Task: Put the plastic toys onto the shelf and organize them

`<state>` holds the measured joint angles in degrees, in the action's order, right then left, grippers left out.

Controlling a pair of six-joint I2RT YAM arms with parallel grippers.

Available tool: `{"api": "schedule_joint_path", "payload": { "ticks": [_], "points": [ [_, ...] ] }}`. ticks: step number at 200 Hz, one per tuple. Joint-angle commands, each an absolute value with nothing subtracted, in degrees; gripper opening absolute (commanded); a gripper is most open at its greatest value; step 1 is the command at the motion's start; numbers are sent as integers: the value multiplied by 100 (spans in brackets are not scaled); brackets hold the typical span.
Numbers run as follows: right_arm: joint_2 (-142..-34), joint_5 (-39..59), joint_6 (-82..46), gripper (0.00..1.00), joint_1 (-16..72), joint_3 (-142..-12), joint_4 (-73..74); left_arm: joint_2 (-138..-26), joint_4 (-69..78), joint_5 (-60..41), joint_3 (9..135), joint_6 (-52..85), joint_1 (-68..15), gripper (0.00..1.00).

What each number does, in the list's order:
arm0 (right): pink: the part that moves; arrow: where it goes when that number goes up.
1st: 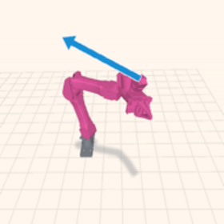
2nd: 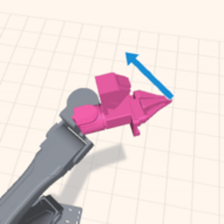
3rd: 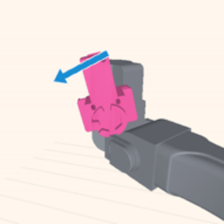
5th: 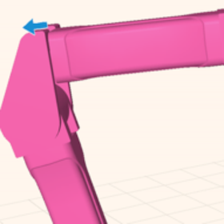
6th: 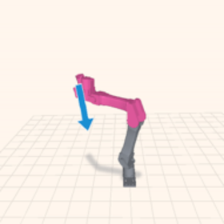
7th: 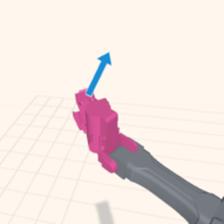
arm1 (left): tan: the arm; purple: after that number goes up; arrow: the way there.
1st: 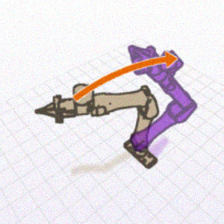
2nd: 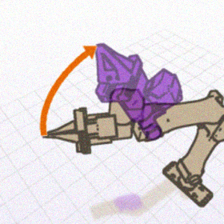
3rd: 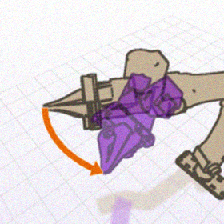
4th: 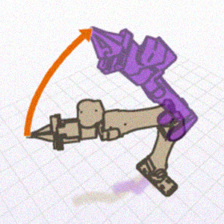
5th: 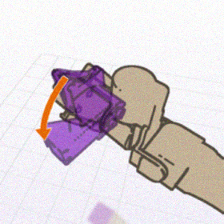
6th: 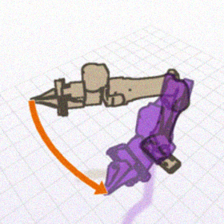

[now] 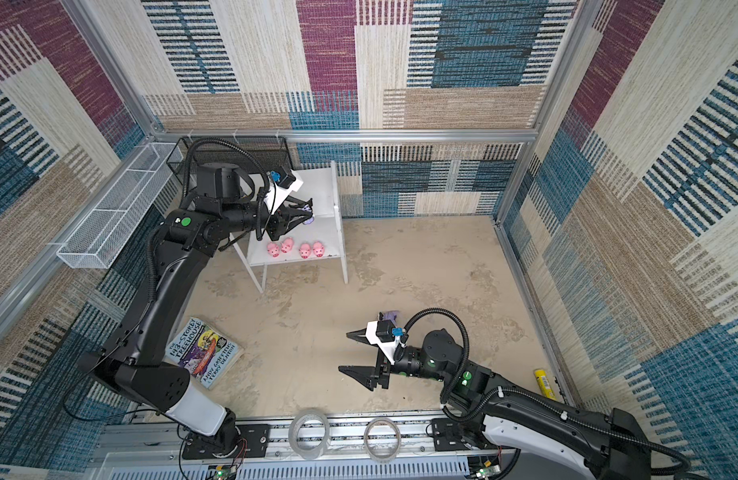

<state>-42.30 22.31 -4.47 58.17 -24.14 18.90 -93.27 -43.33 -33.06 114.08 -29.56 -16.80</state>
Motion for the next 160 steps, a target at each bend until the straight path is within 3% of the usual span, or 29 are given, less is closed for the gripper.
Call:
{"api": "schedule_joint_path", "payload": {
  "ticks": [1,71,105,160],
  "points": [
    [-4248,2171,-457,76,5824,-2434,1969,-9459,-4429,-3367,11636,-3261,-1602,25],
    [-4311,2063,-436,77,5821,-2499,1960,-9406,-4348,-3367,11512,-3170,-1546,25],
    [-4796,1867,-21,76,5762,-3097,1855,-8753,-4613,-3762,10945,-3225,-1555,26],
    [-6235,3697,696,75,4539,-5362,532,-6961,-4580,-4583,9170,-2865,-1633,26]
  ]
}}
